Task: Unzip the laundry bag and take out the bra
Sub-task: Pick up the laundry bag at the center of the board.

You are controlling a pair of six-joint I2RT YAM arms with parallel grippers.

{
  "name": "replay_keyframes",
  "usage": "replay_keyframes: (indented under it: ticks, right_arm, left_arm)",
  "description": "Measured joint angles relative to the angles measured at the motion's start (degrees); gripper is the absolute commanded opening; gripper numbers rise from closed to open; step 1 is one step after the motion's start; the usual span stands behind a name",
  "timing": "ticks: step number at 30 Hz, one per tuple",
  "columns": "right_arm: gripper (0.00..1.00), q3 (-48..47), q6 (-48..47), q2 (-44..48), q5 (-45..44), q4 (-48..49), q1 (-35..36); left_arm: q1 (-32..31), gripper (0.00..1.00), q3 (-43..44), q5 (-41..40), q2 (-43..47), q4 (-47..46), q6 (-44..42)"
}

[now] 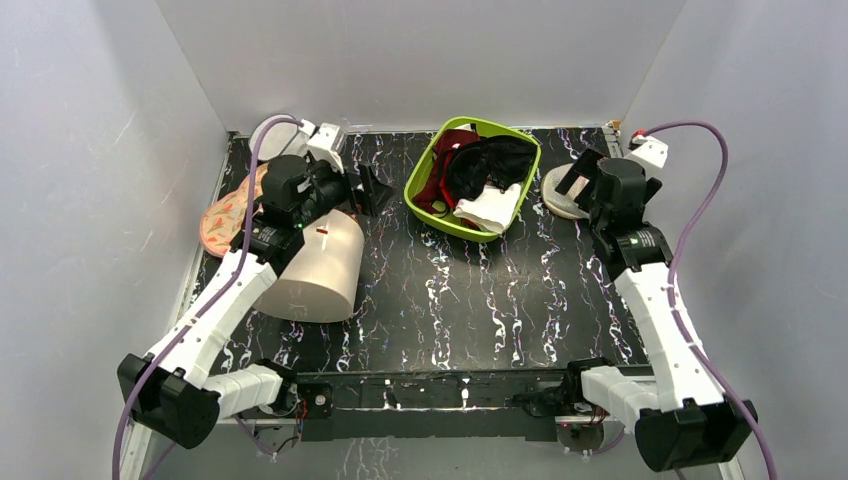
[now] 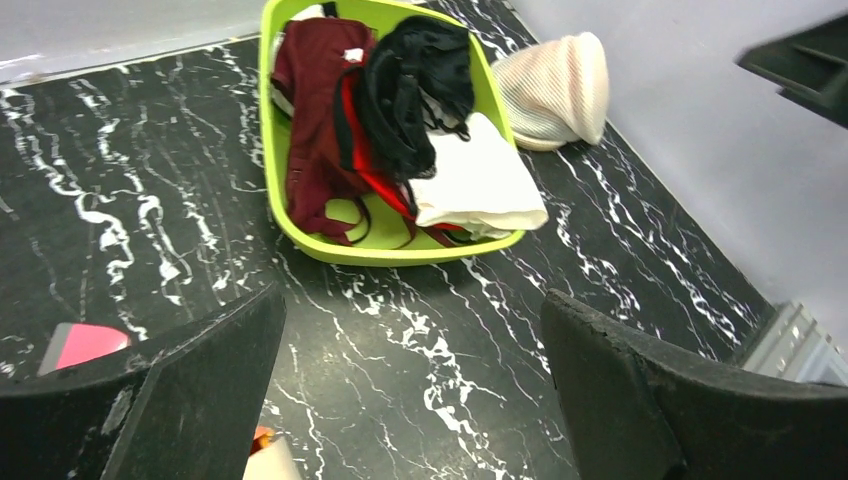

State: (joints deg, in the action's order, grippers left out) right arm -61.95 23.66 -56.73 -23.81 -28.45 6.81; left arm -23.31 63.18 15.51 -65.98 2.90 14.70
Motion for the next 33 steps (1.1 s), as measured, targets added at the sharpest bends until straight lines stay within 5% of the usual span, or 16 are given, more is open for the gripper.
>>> replay_keyframes:
  ticks: [10,25,28,30,31,33]
  right_arm:
    - [0.98,1.01,5.01,-14.36,0.22,7.80,-1.33]
    - [0.96,-8.68,-1.14,-47.74,-17.09,16.41,-5.38]
    - [0.77,-12.81,-2.40,-52.43,-19.45,16.46,-6.25]
    - [0.38,-14.62,-2.58,-54.42,-20.00,15.50,-6.51]
    - [0.28,-15.23,-2.58,-55.04,-19.96,14.60,-6.49]
    - [0.23,-15.82,-1.38,-55.36,-19.74,12.76,-6.49]
  left_arm:
    - [-6.14,0.98,-2.01,4.68,-1.40,-3.80,-1.55]
    - [-8.70,0.98,-2.34,6.82,-3.26,-5.66,-2.75]
    - [-8.70,0.98,-2.34,6.86,-3.26,-5.90,-2.73]
    - [-8.70,0.99,-2.34,6.93,-3.26,-5.90,-2.73]
    - [-8.70,0.98,-2.34,6.97,-3.26,-5.88,-2.73]
    - [-8.70,0.98,-2.34,6.99,-3.26,-5.88,-2.75]
